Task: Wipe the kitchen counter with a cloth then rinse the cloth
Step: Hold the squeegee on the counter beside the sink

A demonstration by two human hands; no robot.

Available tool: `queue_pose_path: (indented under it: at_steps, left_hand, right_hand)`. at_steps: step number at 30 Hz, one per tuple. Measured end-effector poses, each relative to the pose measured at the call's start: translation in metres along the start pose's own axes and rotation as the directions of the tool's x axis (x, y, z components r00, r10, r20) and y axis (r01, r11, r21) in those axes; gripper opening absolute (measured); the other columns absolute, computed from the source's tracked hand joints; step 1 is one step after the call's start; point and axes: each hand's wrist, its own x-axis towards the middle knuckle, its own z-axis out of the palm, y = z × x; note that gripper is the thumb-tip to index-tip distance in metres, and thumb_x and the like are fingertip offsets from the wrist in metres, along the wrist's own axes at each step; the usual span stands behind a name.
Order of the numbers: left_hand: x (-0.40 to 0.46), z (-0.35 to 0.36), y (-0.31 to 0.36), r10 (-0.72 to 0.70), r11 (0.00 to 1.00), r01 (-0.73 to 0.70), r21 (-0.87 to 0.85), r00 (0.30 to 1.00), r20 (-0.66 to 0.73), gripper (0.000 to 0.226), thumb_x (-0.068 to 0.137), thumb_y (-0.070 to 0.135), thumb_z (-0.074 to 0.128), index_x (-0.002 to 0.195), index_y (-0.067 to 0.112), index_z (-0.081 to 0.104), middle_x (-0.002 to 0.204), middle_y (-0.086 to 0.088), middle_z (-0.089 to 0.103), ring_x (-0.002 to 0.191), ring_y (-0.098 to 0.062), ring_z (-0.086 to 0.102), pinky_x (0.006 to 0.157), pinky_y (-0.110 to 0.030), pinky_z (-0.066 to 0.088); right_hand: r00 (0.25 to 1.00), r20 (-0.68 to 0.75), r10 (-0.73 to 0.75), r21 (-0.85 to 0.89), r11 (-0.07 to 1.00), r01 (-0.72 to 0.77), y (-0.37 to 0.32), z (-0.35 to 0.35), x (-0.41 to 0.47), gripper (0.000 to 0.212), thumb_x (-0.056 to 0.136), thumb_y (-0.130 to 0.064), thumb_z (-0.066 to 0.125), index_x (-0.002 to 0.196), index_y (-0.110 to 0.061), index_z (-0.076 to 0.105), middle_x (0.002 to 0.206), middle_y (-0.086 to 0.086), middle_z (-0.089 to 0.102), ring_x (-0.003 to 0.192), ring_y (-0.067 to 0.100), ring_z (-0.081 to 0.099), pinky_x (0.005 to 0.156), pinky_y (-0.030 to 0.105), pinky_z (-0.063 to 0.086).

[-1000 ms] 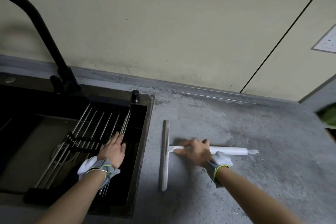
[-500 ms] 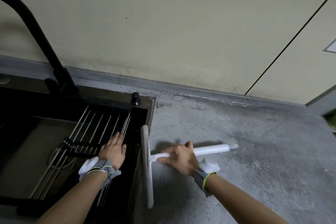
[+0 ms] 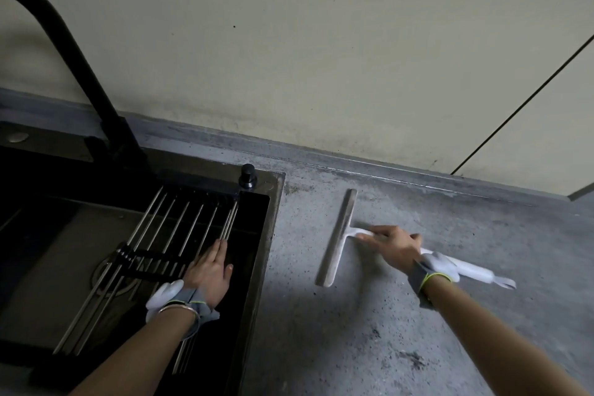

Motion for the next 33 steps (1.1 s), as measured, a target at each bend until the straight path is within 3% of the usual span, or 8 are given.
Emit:
queue_pose_path:
  at_steps: [3,7,12,18,21,24,30,33]
  left_hand:
    - [-0.001,0.0,0.004,-0.008,0.999,0.009,0.042,1.0,-0.012,0.061,0.102,0.037,0.025,0.152,0.015,-0.001,0.16,0.0,-0.001,0.147,-0.014,0.011,0.115,-0.029,0.02]
    - [-0.001,-0.002,0.006,-0.013,0.995,0.012,0.098,1.0,0.003,0.063,0.102,0.037,0.025,0.152,0.013,-0.003,0.16,-0.002,-0.003,0.147,-0.014,0.006,0.117,-0.029,0.017]
    - [-0.001,-0.004,0.01,-0.03,0.996,0.027,0.079,0.999,0.037,0.065,0.101,0.037,0.029,0.152,0.012,-0.004,0.16,-0.002,-0.006,0.148,-0.015,0.0,0.116,-0.032,0.017]
    - [-0.003,-0.002,0.01,-0.04,0.998,0.038,0.042,0.998,0.056,0.07,0.1,0.038,0.032,0.151,0.012,-0.009,0.16,-0.003,-0.011,0.148,-0.016,-0.003,0.117,-0.032,0.017]
    - [-0.008,0.003,0.012,-0.067,0.998,0.067,0.013,0.997,0.027,0.073,0.099,0.039,0.034,0.15,0.015,-0.012,0.159,0.002,-0.013,0.148,-0.014,-0.002,0.118,-0.034,0.015]
    - [-0.01,0.008,0.016,-0.09,0.996,0.091,0.006,0.996,-0.027,0.077,0.098,0.04,0.038,0.15,0.016,-0.013,0.159,0.004,-0.013,0.147,-0.012,-0.003,0.119,-0.036,0.011]
    - [-0.008,0.012,0.016,-0.1,0.995,0.101,0.006,0.995,-0.026,0.081,0.096,0.043,0.039,0.149,0.015,-0.016,0.158,0.005,-0.015,0.147,-0.012,-0.009,0.118,-0.038,0.012]
    - [-0.006,0.012,0.013,-0.105,0.994,0.105,-0.002,0.994,0.003,0.084,0.096,0.045,0.04,0.149,0.015,-0.017,0.158,0.005,-0.016,0.147,-0.012,-0.007,0.118,-0.04,0.015]
  right_hand:
    - [0.999,0.053,0.004,-0.106,0.994,0.001,-0.006,0.007,0.004,0.062,0.069,-0.08,0.041,0.114,-0.043,0.062,0.111,-0.006,0.066,0.091,0.012,0.035,0.082,0.035,0.02]
    - [0.986,0.154,-0.069,-0.141,0.986,0.091,-0.02,0.023,0.0,0.06,0.073,-0.079,0.039,0.114,-0.041,0.061,0.112,-0.009,0.062,0.11,0.022,0.04,0.089,0.039,0.024]
    - [0.956,0.177,-0.233,-0.128,0.958,0.258,-0.047,0.05,-0.015,0.042,0.079,-0.068,0.049,0.107,-0.039,0.064,0.103,-0.011,0.066,0.082,0.002,0.04,0.075,0.032,0.014]
    - [0.916,0.211,-0.341,-0.123,0.921,0.371,-0.065,0.065,-0.032,0.04,0.083,-0.063,0.05,0.113,-0.039,0.063,0.112,-0.016,0.063,0.078,-0.007,0.032,0.068,0.032,0.01]
    - [0.929,0.2,-0.312,-0.044,0.944,0.327,-0.066,0.058,-0.034,0.042,0.08,-0.064,0.053,0.114,-0.039,0.062,0.112,-0.015,0.062,0.087,-0.007,0.035,0.074,0.03,0.013]
    - [0.964,0.143,-0.224,0.016,0.975,0.224,-0.054,0.041,-0.021,0.043,0.076,-0.071,0.049,0.107,-0.044,0.062,0.111,-0.013,0.062,0.11,0.016,0.041,0.083,0.032,0.019]
    - [0.999,-0.022,-0.039,0.068,0.997,0.04,-0.006,0.0,0.012,0.017,0.064,-0.084,0.04,0.078,-0.077,0.048,0.111,-0.015,0.068,0.121,0.022,0.049,0.109,0.05,0.006]
    - [0.999,-0.027,0.031,0.054,0.998,-0.03,0.015,-0.009,0.027,0.054,0.058,-0.088,0.038,0.096,-0.058,0.062,0.107,-0.012,0.07,0.122,0.024,0.048,0.107,0.048,0.009]
